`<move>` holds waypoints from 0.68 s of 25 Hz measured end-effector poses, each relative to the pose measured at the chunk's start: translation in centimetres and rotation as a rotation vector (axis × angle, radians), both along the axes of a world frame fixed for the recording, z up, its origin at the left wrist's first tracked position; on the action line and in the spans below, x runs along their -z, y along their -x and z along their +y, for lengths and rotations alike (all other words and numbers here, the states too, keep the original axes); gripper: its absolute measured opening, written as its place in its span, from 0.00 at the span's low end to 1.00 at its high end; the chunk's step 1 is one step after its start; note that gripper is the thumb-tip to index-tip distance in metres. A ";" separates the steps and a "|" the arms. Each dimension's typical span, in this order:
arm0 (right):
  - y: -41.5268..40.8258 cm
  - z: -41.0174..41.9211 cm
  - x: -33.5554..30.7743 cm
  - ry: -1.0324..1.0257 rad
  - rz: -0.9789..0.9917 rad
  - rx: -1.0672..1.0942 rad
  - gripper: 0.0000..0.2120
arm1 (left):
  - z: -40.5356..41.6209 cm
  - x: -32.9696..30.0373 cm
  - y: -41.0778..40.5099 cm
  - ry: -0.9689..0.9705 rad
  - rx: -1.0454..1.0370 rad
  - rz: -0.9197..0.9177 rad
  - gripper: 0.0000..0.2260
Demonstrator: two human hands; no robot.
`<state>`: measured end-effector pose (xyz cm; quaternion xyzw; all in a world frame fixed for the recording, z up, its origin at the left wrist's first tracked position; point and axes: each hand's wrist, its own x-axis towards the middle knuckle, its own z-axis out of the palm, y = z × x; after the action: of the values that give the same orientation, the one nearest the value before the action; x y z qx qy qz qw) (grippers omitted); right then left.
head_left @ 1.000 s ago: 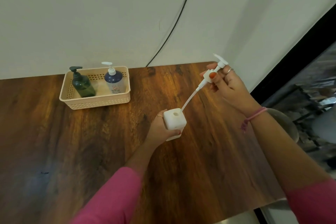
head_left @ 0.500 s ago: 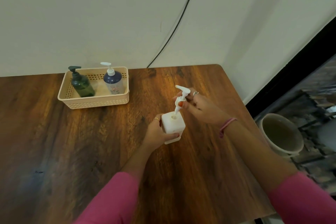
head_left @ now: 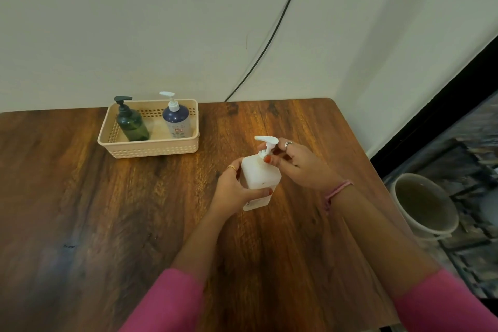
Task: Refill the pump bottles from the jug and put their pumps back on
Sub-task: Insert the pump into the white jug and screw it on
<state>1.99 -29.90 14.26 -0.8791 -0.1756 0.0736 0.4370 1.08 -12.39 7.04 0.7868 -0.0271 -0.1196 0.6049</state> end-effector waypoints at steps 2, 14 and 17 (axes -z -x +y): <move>0.3 0.6 -0.7 0.004 -0.009 0.001 0.15 | 0.8 -0.6 0.5 -0.006 -0.009 -0.015 0.35; 2.4 6.8 -4.8 -0.024 0.074 0.158 0.23 | 6.3 -4.3 2.7 -0.019 -0.056 0.015 0.36; 2.3 7.9 -5.8 -0.204 0.190 0.016 0.20 | 8.1 -5.0 3.1 -0.035 -0.048 0.012 0.36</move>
<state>-0.27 -21.99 20.03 -0.8205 -0.1328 0.1347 0.5394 -2.04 -4.27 12.05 0.7969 -0.0026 -0.1102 0.5939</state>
